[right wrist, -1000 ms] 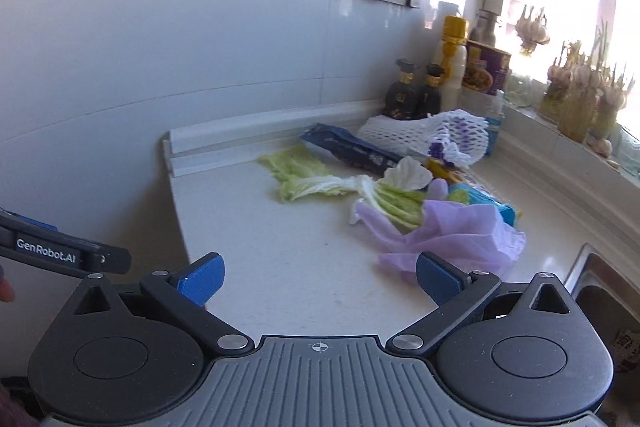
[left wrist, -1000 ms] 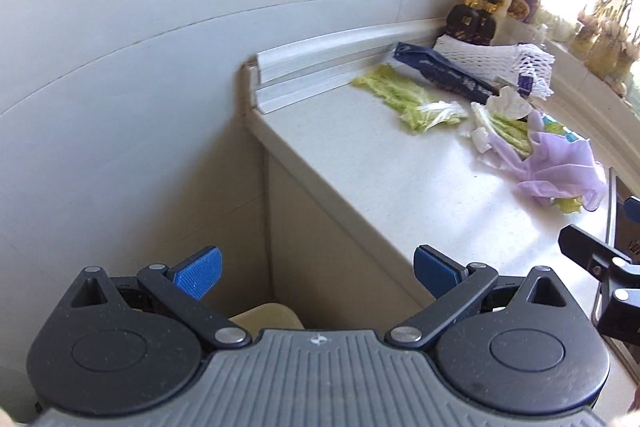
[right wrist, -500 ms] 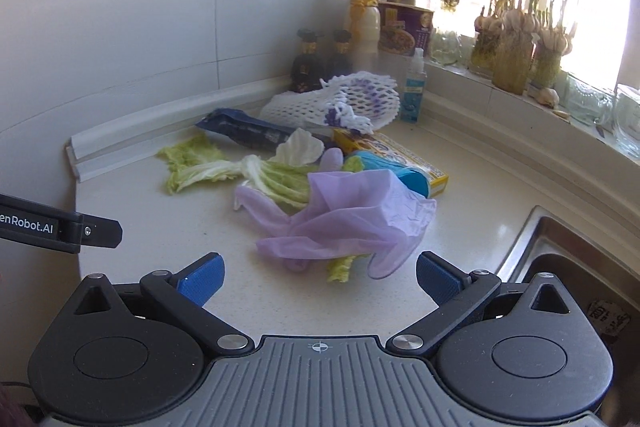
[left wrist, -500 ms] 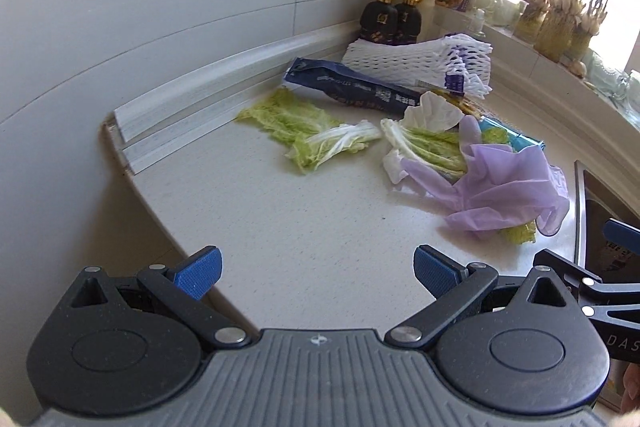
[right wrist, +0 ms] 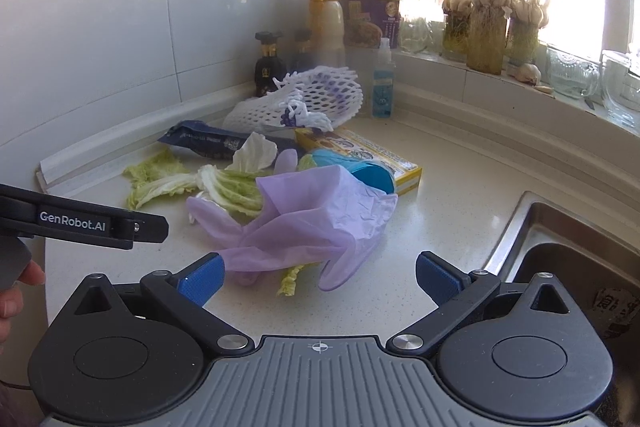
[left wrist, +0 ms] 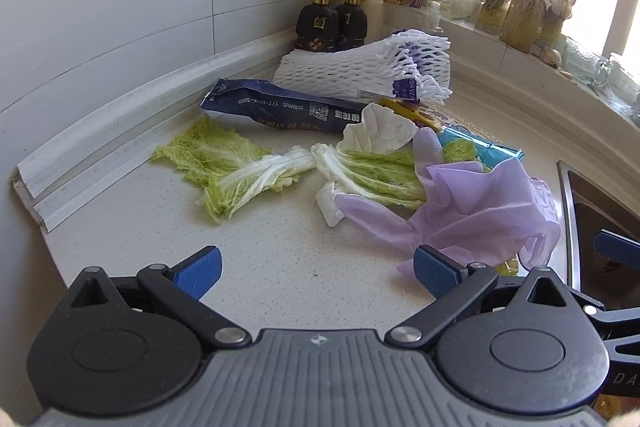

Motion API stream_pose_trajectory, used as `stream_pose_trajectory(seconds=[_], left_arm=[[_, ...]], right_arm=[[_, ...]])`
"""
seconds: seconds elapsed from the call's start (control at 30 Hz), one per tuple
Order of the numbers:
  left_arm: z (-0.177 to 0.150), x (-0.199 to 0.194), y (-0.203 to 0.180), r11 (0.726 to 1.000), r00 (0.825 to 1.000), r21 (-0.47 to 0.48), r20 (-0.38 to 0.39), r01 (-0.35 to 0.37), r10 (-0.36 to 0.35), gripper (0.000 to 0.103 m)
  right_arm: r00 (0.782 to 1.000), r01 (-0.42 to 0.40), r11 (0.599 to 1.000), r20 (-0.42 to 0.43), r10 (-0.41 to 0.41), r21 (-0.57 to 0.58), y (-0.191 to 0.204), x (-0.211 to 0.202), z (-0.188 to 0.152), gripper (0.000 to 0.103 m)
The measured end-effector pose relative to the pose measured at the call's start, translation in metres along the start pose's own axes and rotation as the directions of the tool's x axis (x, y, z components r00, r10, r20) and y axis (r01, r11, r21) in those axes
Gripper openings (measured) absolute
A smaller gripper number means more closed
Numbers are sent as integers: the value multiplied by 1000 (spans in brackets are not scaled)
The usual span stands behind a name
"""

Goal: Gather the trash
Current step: 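Lower left gripper to a cabbage leaf while right gripper reaches the purple glove, then close left gripper on the cabbage leaf while right gripper grasps the purple glove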

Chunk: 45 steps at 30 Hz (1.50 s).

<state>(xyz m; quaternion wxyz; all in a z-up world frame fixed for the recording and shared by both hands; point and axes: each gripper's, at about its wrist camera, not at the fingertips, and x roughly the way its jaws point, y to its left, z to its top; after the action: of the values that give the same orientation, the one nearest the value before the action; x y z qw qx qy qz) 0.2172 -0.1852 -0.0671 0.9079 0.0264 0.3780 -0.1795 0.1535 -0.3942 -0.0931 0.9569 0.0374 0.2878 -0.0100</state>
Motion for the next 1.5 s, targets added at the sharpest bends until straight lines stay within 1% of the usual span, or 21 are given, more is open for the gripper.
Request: stream_pose_trajectory(seconds=[0.27, 0.53, 0.63, 0.7, 0.73, 0.77, 0.83, 0.87, 0.9, 0.93, 0.97, 1.0, 1.07, 1.1, 1.17, 1.2, 1.27, 1.37, 1.4, 1.43, 1.5], left_arm=[[1, 15, -5, 1000, 1000, 20, 13, 21, -21, 102], [9, 27, -4, 999, 998, 4, 44, 51, -51, 102], [14, 34, -2, 1000, 998, 2, 52, 28, -28, 100], [19, 38, 1, 1000, 998, -14, 61, 7, -7, 100], [22, 40, 4, 1000, 998, -24, 68, -5, 7, 99], [25, 42, 6, 999, 997, -30, 75, -13, 15, 99], [31, 46, 10, 999, 995, -29, 91, -33, 35, 99], [34, 48, 12, 999, 994, -24, 98, -41, 43, 99], [37, 51, 13, 999, 994, -15, 101, -45, 46, 99], [40, 55, 14, 999, 994, 0, 101, -50, 50, 97], [43, 59, 16, 998, 994, 13, 97, -57, 55, 94], [46, 63, 17, 998, 994, 22, 89, -62, 60, 91], [50, 69, 24, 998, 996, 17, 70, -60, 59, 81], [51, 69, 28, 998, 996, 7, 65, -56, 56, 80], [51, 69, 37, 999, 997, -15, 60, -46, 47, 80], [49, 69, 42, 999, 997, -22, 54, -46, 47, 80], [46, 70, 49, 999, 998, -24, 36, -49, 50, 75], [41, 74, 56, 999, 999, -8, 4, -54, 54, 69], [39, 75, 57, 999, 999, -1, -3, -49, 49, 69], [37, 75, 58, 999, 999, 4, -2, -44, 44, 68], [35, 73, 56, 999, 999, 14, 8, -34, 34, 61]], right_arm=[[998, -6, 1000, 60, 7, -10, -4, 2, -1, 101], [997, 0, 1000, 80, 2, -23, -4, 10, 3, 98], [997, -3, 999, 75, 5, -35, -2, 17, 6, 94], [998, 8, 999, 67, -5, -40, -1, 24, 7, 89], [998, 14, 999, 62, -12, -40, -1, 27, 8, 84], [998, 19, 999, 56, -17, -34, -1, 31, 8, 81], [999, 21, 1000, 48, -21, -15, -4, 35, 8, 71], [999, 21, 1000, 44, -21, -7, -5, 37, 8, 64], [999, 19, 1000, 41, -19, -1, -5, 39, 8, 60], [999, 16, 1000, 37, -16, 5, -6, 40, 8, 51], [999, 11, 1000, 30, -11, 12, -7, 42, 8, 41], [1000, 6, 1000, 22, -7, 19, -8, 44, 8, 38], [1000, 4, 999, 5, -4, 37, -9, 47, 8, 29], [1000, 5, 999, -1, -5, 45, -10, 47, 8, 27], [1000, 4, 998, -4, -4, 59, -13, 47, 7, 18], [1000, 3, 998, -4, -3, 66, -14, 46, 7, 17], [1000, 5, 997, -1, -5, 72, -17, 45, 7, 12], [1000, 12, 996, 12, -13, 83, -19, 41, 10, 10], [1000, 13, 996, 19, -15, 90, -20, 40, 11, 10], [1000, 14, 995, 26, -16, 95, -21, 38, 12, 9], [999, 15, 995, 42, -19, 99, -21, 34, 15, 9]])
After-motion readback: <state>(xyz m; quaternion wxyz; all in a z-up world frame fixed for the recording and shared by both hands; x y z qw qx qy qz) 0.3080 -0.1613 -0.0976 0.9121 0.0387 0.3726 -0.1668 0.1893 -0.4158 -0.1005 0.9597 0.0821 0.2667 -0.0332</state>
